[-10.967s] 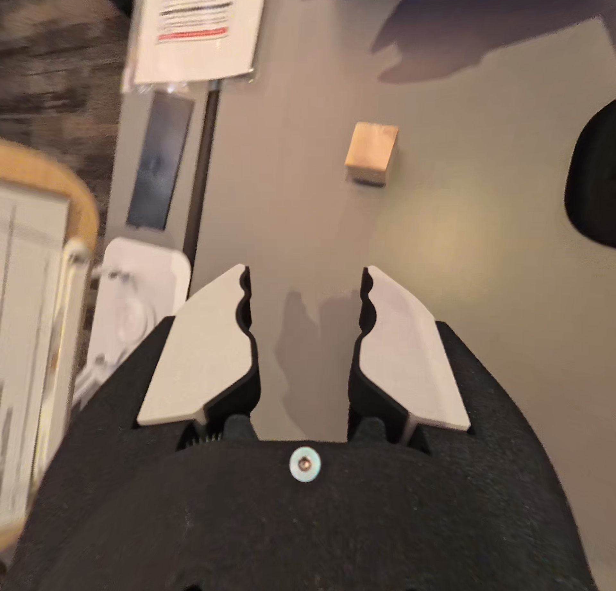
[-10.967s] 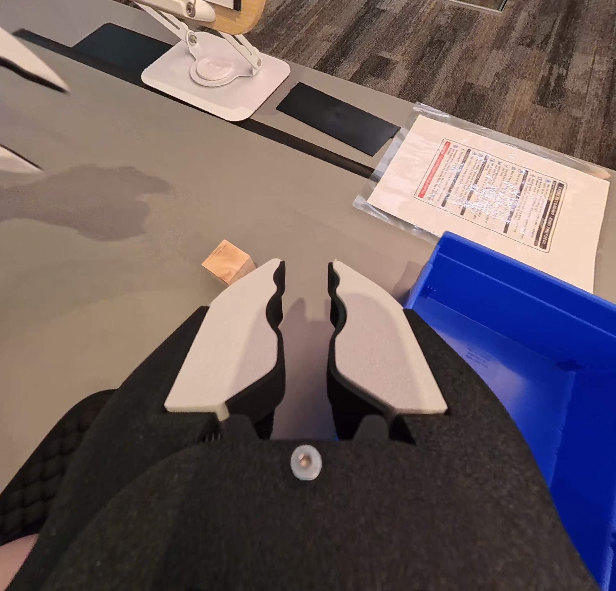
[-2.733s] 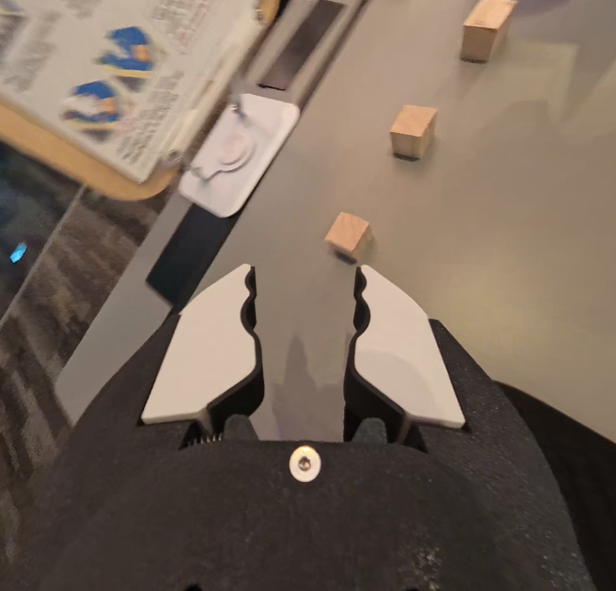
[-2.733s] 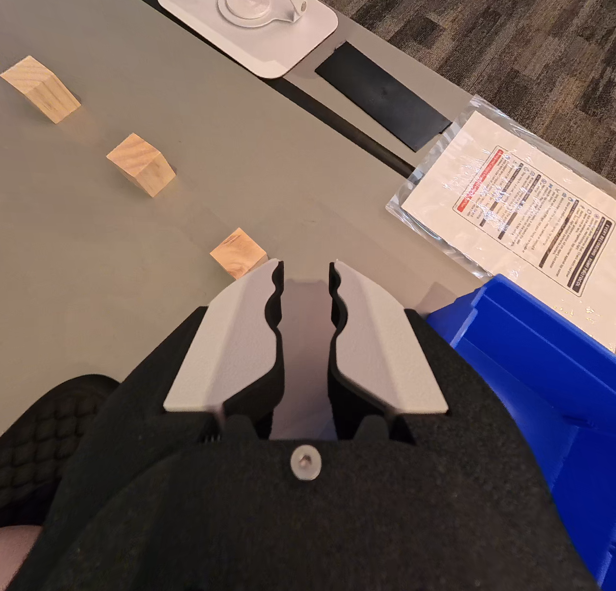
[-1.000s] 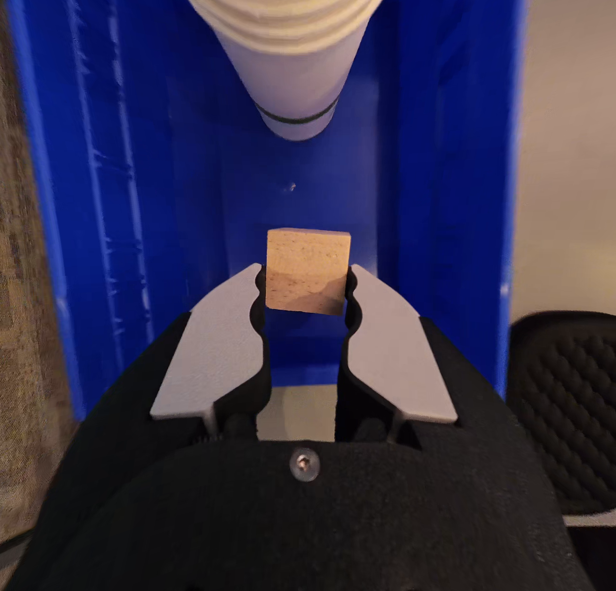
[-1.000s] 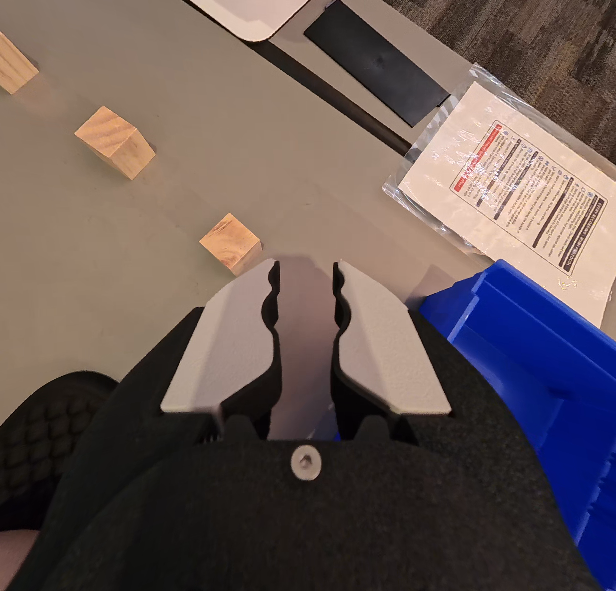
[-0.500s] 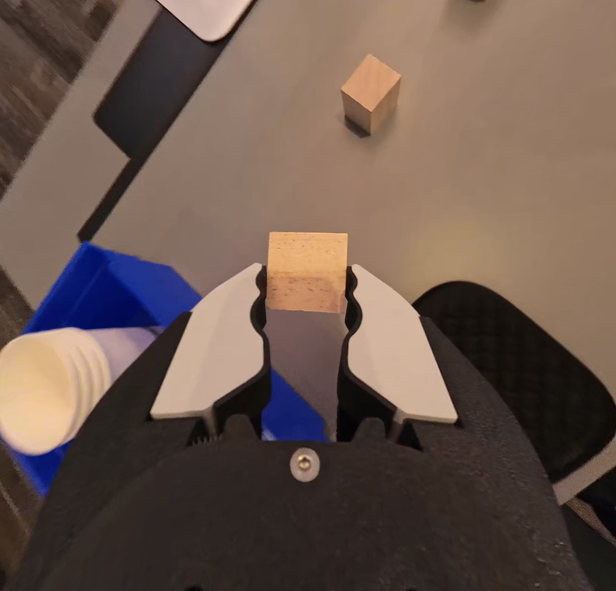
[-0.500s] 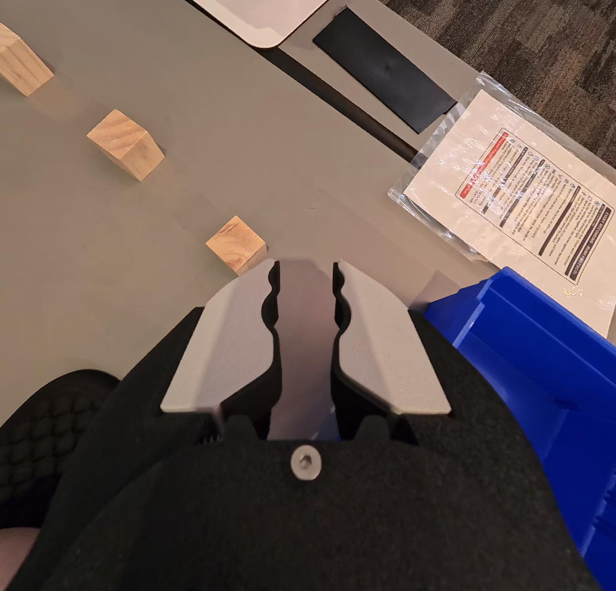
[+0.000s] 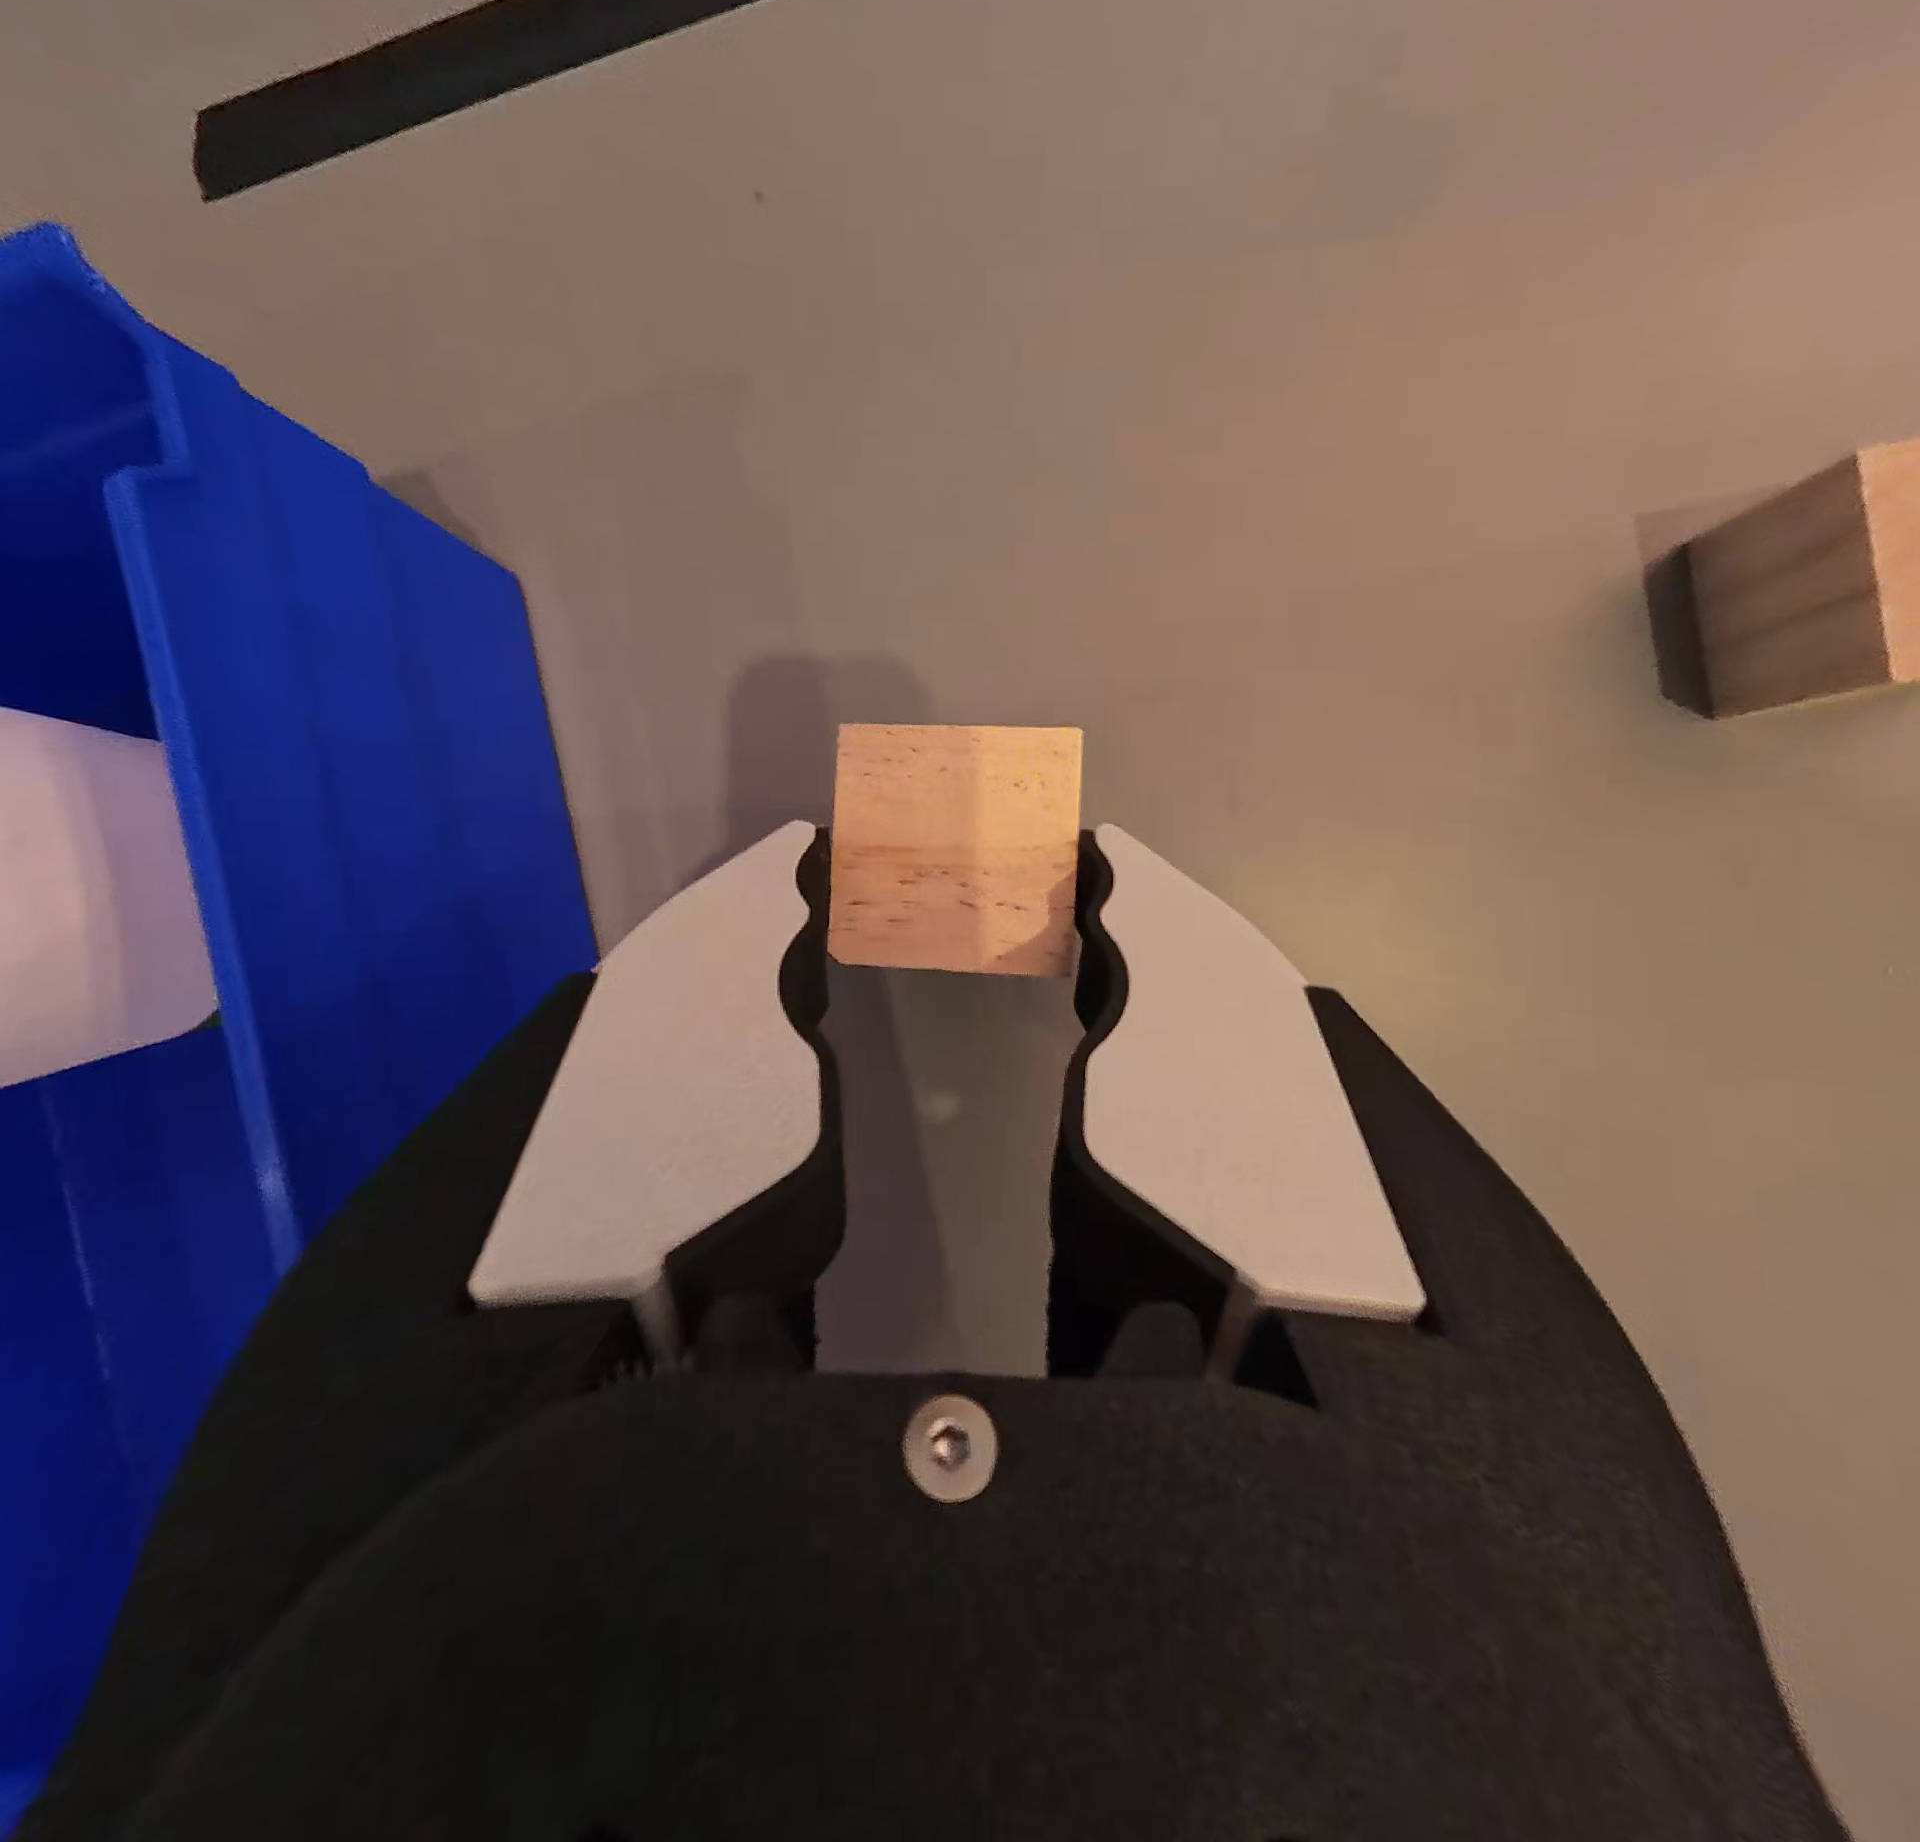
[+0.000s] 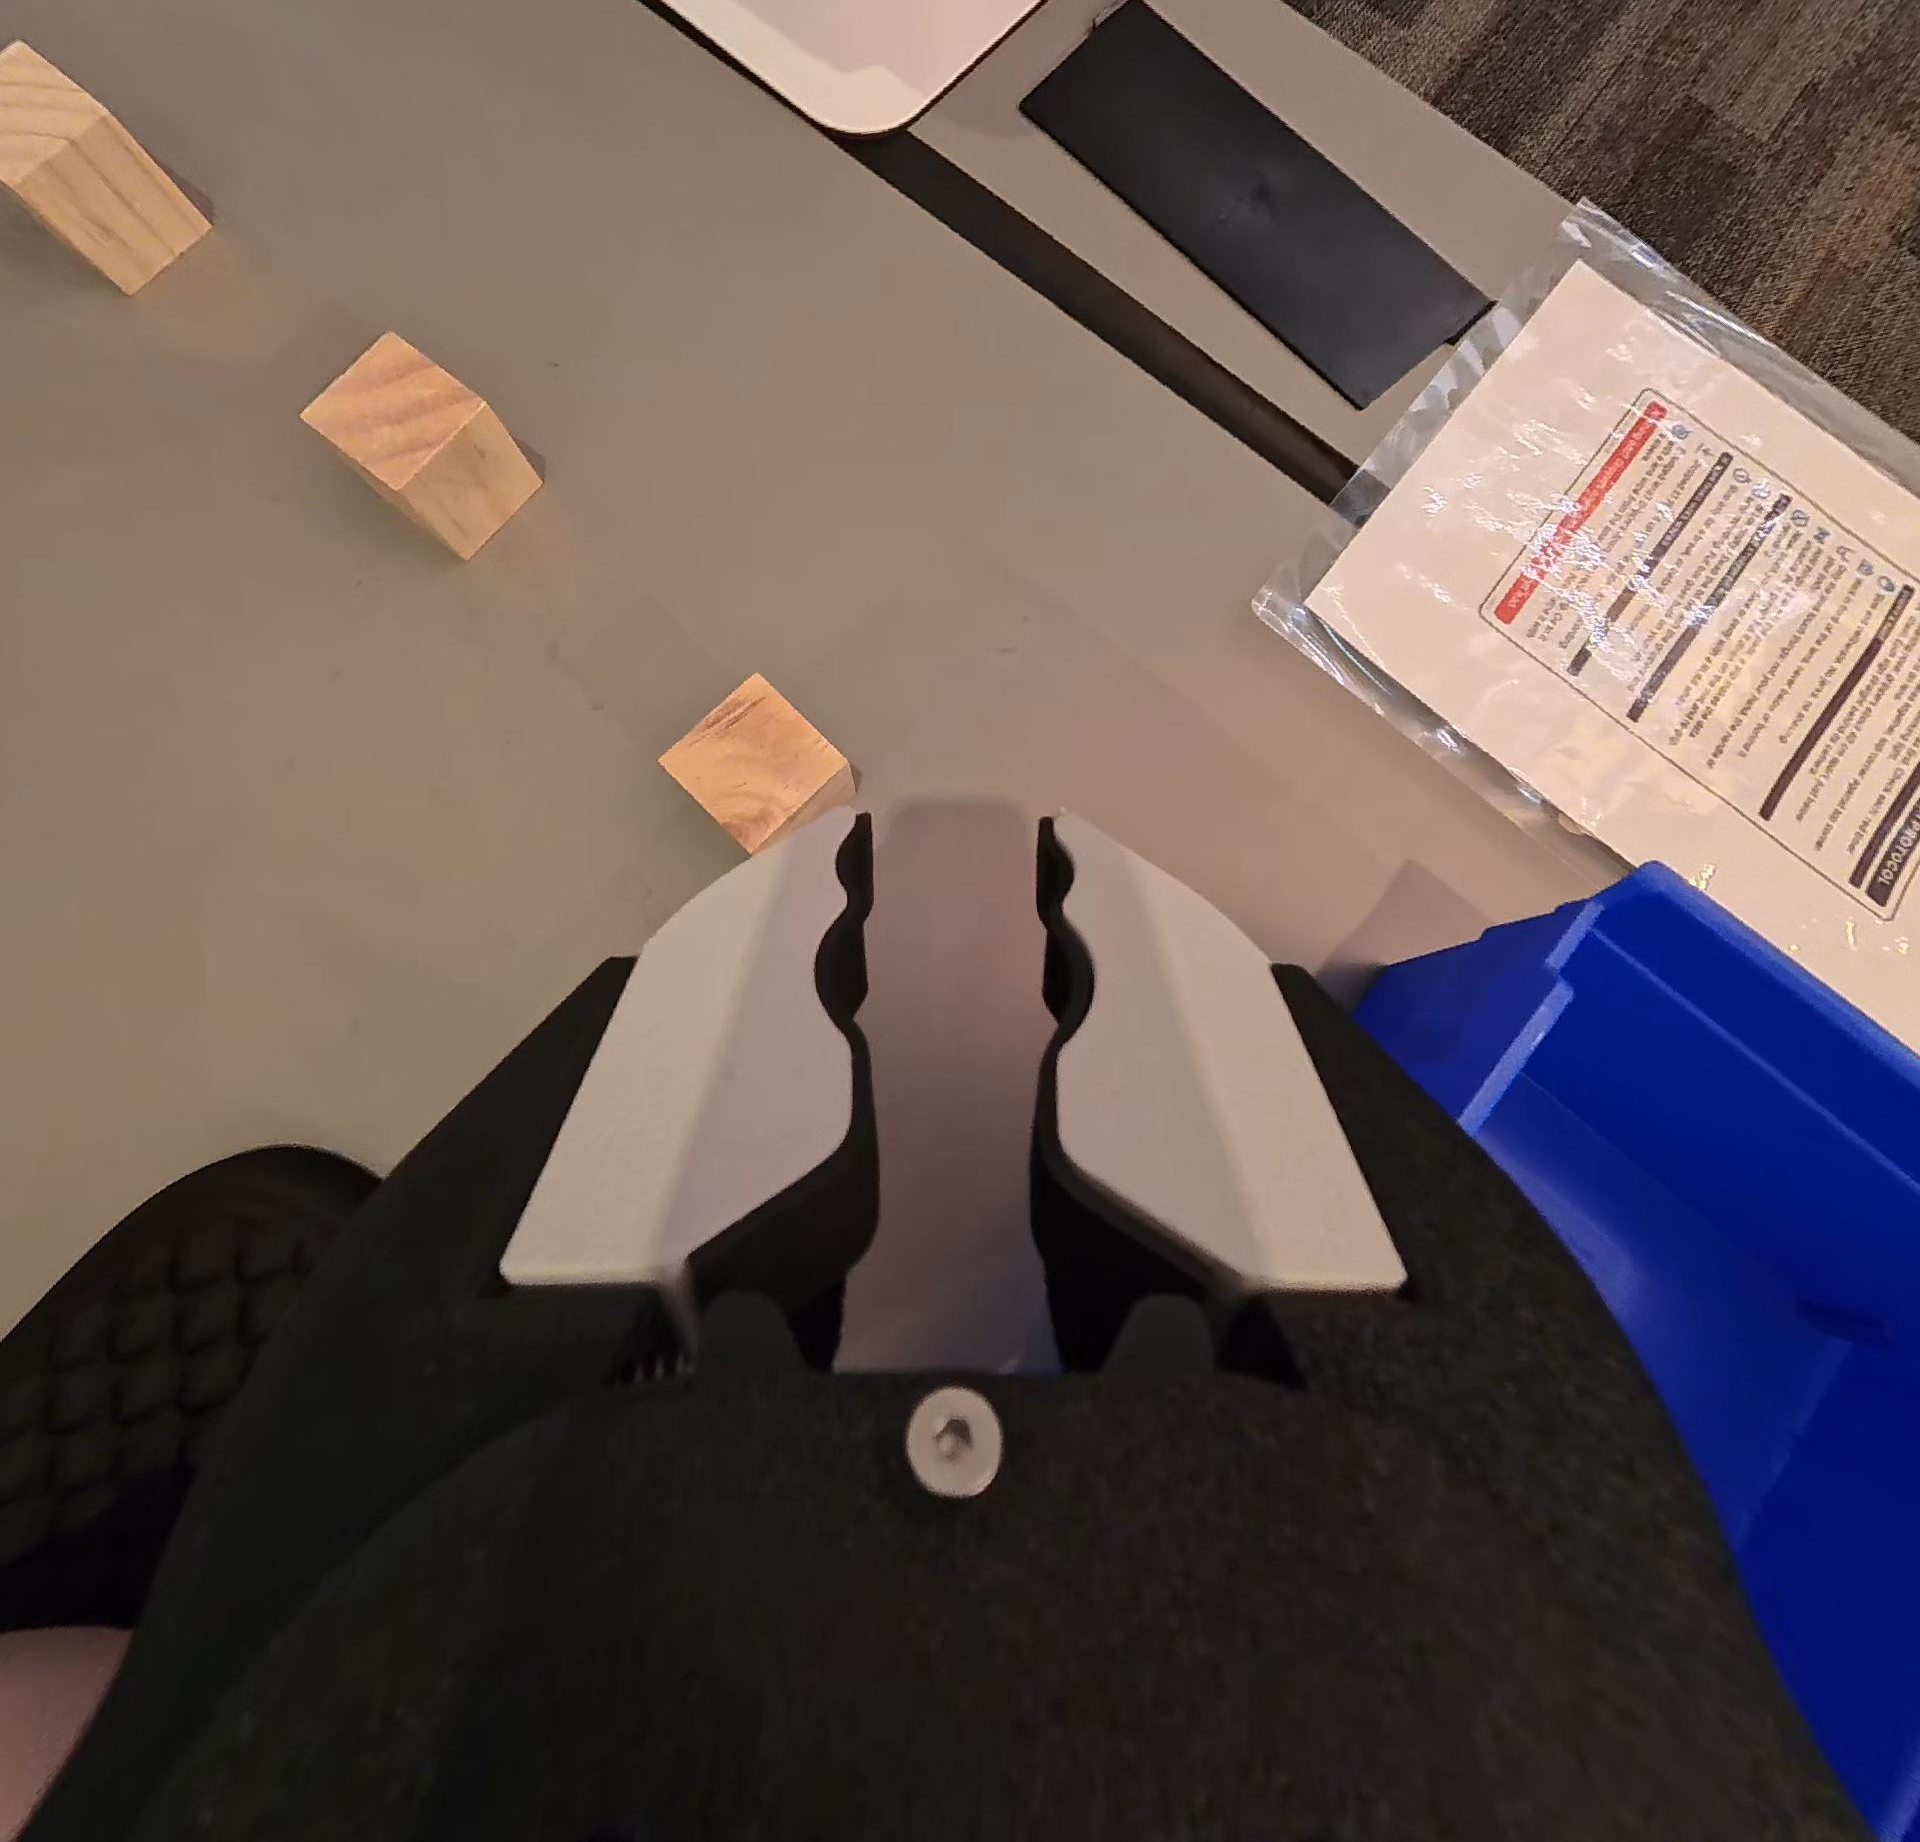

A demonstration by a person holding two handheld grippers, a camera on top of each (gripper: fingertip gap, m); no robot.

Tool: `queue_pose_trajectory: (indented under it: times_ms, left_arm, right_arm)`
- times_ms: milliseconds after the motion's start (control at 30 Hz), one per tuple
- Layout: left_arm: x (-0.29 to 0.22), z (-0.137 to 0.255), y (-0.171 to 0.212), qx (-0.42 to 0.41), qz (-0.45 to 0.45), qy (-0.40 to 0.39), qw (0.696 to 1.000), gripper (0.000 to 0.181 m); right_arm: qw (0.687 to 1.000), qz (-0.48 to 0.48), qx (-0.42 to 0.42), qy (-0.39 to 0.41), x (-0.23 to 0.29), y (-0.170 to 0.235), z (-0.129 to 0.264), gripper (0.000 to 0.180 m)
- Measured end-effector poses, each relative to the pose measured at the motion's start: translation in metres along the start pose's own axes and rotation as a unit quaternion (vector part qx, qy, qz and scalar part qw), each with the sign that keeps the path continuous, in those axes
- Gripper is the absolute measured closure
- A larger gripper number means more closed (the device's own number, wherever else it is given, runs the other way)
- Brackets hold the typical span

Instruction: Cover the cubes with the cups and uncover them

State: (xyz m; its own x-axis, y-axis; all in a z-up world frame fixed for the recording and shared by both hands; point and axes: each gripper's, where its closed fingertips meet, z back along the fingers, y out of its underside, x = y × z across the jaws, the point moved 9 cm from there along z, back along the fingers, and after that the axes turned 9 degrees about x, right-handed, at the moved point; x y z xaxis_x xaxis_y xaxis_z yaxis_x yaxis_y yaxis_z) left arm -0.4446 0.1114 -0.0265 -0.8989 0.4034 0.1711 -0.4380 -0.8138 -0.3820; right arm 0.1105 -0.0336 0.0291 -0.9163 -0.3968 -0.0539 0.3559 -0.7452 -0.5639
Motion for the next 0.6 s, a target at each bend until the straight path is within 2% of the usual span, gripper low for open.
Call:
queue_pose_trajectory:
  times_ms: [33,233,600]
  left_arm:
    - [-0.002,-0.002,0.0,0.001,0.006,0.003,1.0,0.136]
    - [-0.005,-0.017,0.005,-0.006,0.021,-0.026,0.999,0.136]
    - [-0.005,-0.032,0.005,0.002,0.052,-0.022,0.998,0.136]
  right_arm:
    - [1.0,0.0,-0.002,0.0,0.0,0.0,0.0,0.15]
    - [1.0,-0.006,-0.013,-0.002,-0.003,0.0,0.003,0.15]
    - [1.0,-0.016,-0.013,-0.01,-0.006,0.004,0.001,0.15]
